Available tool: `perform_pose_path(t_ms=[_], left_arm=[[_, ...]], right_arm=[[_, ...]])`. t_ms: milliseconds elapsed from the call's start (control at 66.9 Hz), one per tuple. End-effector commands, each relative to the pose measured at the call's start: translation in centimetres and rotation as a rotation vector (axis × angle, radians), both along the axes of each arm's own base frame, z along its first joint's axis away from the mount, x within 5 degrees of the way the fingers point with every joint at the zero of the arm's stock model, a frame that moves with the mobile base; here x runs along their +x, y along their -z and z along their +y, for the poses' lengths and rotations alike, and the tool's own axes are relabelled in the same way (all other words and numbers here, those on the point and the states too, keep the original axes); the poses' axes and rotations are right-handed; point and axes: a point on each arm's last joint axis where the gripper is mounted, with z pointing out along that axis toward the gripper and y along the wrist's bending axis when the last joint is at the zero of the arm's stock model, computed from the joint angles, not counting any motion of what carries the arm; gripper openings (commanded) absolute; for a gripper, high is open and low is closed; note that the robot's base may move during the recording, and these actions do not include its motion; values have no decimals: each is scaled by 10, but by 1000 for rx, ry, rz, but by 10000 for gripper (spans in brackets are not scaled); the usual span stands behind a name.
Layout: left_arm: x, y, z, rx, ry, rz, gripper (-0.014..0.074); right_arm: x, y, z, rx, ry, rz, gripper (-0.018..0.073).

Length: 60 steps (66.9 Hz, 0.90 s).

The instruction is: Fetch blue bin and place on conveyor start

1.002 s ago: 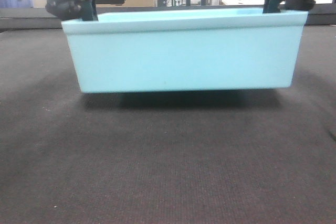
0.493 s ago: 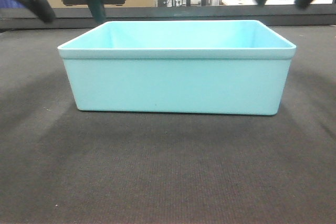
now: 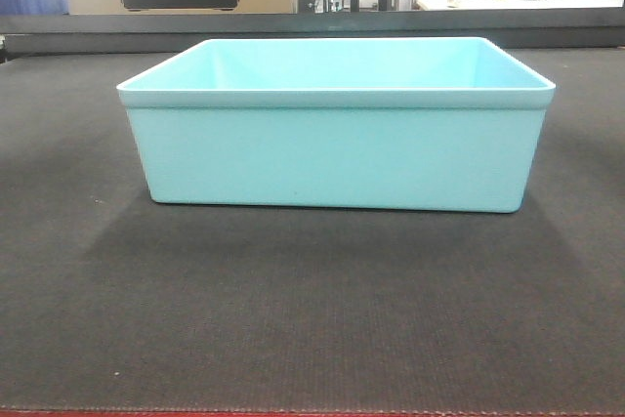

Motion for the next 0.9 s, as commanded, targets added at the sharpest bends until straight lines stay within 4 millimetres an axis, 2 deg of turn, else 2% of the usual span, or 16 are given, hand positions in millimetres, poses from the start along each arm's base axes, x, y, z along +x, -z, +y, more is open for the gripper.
perform_pose_path(t_ms=[0, 179, 299, 419, 598, 763, 882], left_arm=[[-18, 8, 15, -36, -34, -41, -111], [-60, 35, 32, -60, -54, -122, -111], [-88, 48, 35, -80, -35, -217, -111], [-117, 51, 38, -103, -14, -352, -111], [-159, 44, 43, -117, 16, -575, -111], [-188, 38, 48, -123, 22, -703, -111], [-204, 31, 50, -135, 23, -783, -111]], right_arm=[[-18, 6, -3, -14, 8, -75, -157], [-62, 41, -5, -9, 4, -168, -157], [-92, 55, -6, -5, 2, -258, -157], [-123, 58, -7, 1, 1, -386, -157], [-167, 60, -9, 10, 1, -580, -157], [-207, 56, -10, 17, 1, -763, -157], [-226, 52, -11, 21, 2, -853, -157]])
